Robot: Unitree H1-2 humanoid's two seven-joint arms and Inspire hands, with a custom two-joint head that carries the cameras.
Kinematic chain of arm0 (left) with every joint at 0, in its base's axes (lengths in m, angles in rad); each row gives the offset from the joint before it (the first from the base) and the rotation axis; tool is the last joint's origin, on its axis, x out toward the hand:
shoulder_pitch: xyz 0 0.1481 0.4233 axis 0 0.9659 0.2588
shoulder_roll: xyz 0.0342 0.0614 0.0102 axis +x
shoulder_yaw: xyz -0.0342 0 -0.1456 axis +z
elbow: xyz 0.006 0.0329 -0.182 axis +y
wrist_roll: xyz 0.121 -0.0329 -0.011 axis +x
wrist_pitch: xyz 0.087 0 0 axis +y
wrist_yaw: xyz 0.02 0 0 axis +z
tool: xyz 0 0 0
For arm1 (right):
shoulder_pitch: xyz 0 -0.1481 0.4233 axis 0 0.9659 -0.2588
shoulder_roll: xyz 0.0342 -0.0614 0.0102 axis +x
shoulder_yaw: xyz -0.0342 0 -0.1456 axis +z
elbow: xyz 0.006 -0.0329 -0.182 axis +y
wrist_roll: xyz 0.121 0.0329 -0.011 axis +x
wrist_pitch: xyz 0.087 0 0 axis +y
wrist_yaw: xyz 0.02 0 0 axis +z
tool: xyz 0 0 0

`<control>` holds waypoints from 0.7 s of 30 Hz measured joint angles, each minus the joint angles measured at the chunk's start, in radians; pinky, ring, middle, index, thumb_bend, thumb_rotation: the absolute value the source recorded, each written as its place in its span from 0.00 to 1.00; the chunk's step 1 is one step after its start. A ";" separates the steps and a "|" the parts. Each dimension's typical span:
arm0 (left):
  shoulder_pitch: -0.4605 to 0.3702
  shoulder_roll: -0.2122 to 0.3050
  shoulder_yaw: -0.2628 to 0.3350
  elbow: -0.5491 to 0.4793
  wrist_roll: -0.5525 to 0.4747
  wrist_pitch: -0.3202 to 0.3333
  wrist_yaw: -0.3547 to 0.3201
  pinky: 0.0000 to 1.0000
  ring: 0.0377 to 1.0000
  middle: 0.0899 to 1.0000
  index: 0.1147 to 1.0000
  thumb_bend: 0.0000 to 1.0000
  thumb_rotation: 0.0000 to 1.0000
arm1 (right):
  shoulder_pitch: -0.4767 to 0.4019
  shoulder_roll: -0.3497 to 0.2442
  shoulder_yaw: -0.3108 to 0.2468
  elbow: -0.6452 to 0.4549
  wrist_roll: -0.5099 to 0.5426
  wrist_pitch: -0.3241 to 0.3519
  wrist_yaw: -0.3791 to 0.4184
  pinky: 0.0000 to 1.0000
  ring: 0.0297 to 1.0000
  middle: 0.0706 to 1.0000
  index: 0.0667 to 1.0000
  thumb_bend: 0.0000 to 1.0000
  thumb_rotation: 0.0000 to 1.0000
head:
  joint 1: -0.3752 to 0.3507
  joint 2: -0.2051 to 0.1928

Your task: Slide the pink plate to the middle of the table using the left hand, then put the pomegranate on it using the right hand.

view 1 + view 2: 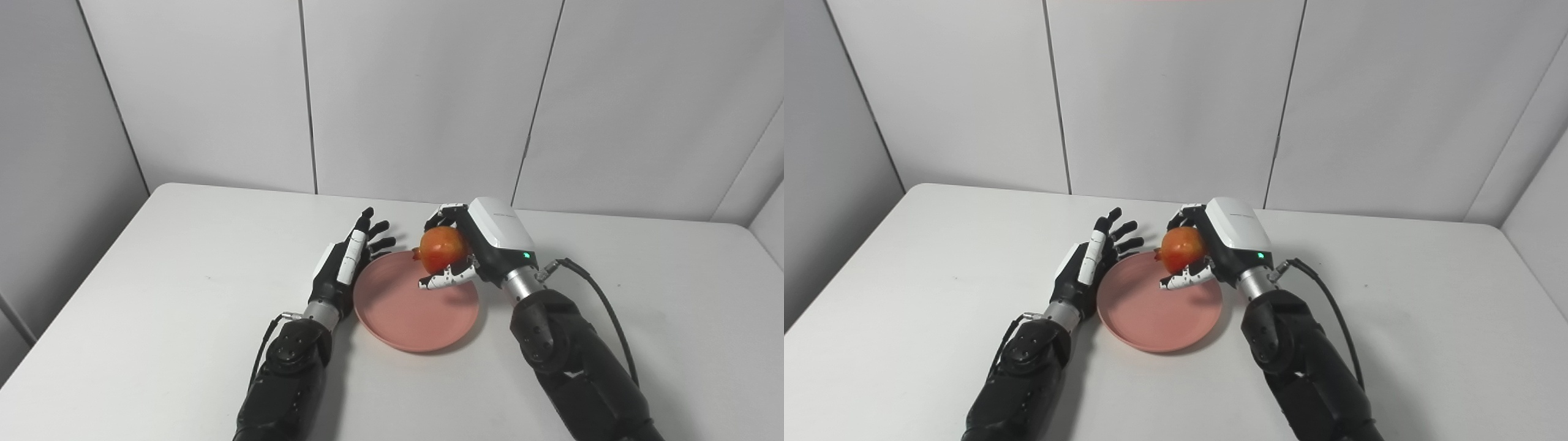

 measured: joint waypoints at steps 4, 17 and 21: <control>-0.001 0.000 0.000 0.001 0.000 -0.001 0.001 0.78 0.82 0.90 1.00 0.86 0.97 | 0.001 0.010 0.003 0.027 0.002 -0.001 -0.001 0.20 0.24 0.35 0.48 0.52 0.00 | 0.002 0.005; -0.004 0.000 -0.002 0.014 0.001 -0.012 0.001 0.78 0.82 0.91 1.00 0.84 0.98 | -0.004 0.033 0.069 0.105 -0.020 -0.005 0.002 0.25 0.29 0.37 0.49 0.52 0.00 | 0.002 0.005; -0.005 0.000 -0.001 0.013 0.000 -0.012 0.001 0.77 0.81 0.89 1.00 0.84 0.96 | -0.005 0.041 0.077 0.128 -0.016 -0.013 0.002 0.23 0.28 0.36 0.49 0.52 0.00 | 0.002 0.005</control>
